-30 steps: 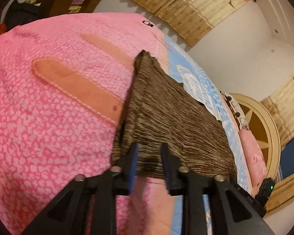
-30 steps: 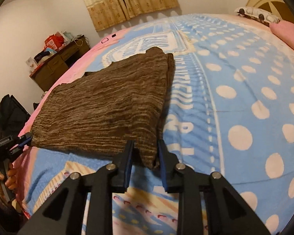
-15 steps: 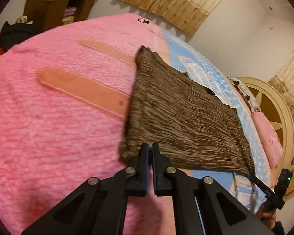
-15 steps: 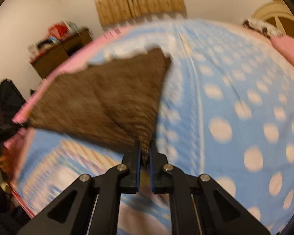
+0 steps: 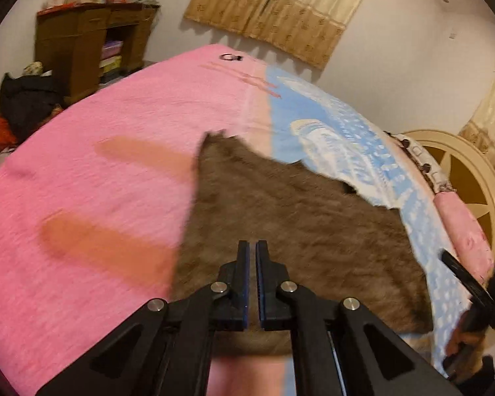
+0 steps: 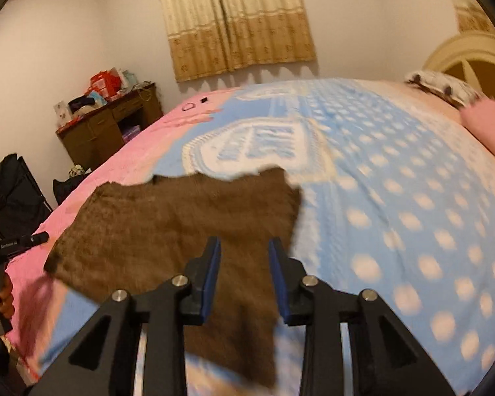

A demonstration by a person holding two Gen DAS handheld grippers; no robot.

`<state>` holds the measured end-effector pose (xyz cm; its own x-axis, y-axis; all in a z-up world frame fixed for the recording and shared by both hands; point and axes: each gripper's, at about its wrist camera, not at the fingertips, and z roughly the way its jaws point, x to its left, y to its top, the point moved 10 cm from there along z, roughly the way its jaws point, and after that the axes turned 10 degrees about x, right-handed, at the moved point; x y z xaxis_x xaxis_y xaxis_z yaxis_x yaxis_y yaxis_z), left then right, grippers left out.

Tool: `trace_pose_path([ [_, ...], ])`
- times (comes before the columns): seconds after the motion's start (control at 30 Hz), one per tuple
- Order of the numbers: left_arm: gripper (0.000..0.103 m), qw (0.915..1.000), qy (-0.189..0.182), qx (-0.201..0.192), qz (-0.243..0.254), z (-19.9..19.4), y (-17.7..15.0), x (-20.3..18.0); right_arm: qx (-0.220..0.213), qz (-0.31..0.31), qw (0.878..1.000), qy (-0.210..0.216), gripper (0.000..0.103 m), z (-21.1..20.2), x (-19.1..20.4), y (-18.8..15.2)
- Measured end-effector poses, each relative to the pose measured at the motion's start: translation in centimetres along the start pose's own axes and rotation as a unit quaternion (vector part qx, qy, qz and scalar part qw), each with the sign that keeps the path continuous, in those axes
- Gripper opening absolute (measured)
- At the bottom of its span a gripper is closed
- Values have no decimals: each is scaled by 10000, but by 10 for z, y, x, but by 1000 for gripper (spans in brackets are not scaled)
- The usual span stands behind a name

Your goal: Fold small clothes

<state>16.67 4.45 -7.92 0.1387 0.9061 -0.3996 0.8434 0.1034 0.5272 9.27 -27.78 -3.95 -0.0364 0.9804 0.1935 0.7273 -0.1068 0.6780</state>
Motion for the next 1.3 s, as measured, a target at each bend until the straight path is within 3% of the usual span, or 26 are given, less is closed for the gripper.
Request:
trace_pose_path([
  [0.07,4,9999,131,17,50,18,10,-7,108,-93,9998,-103,34,28,12,21],
  [0.2,4,9969,571,538,-21,57,-1,8,455,-171,9974,-529,35,87,12,42],
  [0.27,4,9990,312,291,115,57,-9,12,885,18,9893,-1164,34,125,-24,29],
  [0.3,4,9994,193,191,208,55,-11,13,1029,271,9881,-1114,34,131,-37,22],
  [0.33,4,9995,103,179,237,54,-15,15,815,679,9913,-776,34,124,-48,28],
  [0.4,4,9997,-144,162,88,52,-15,19,835,1420,9781,-1270,34,119,-92,27],
  [0.47,4,9994,-299,174,-20,54,-15,22,783,1871,9756,-837,36,117,-107,26],
  [0.6,4,9988,-459,106,-97,53,-14,25,661,1675,9790,-953,37,99,-103,24],
  [0.63,4,9985,-516,102,-129,51,-14,26,495,1628,9795,-1079,43,85,-99,25],
  [0.7,4,9976,-650,92,-239,50,-15,27,218,1451,9830,-1103,47,54,-81,19],
  [0.83,4,9977,-639,78,-228,50,-15,25,119,699,9929,-954,50,16,-34,-7],
  [0.9,4,9979,-614,70,-202,51,-15,24,391,418,9950,-817,48,18,-19,-33],
  [0.97,4,9978,-621,83,-205,52,-15,22,711,418,9949,-589,27,29,-17,-60],
  [1.03,4,9981,-585,89,-162,50,-18,21,627,433,9945,-719,15,27,-24,-74],
  [1.17,4,9995,-323,20,44,46,-24,17,528,732,9935,-688,15,16,-39,-86],
  [1.3,4,9997,7,-52,254,42,-28,14,348,243,9921,-1183,18,19,-29,-87],
])
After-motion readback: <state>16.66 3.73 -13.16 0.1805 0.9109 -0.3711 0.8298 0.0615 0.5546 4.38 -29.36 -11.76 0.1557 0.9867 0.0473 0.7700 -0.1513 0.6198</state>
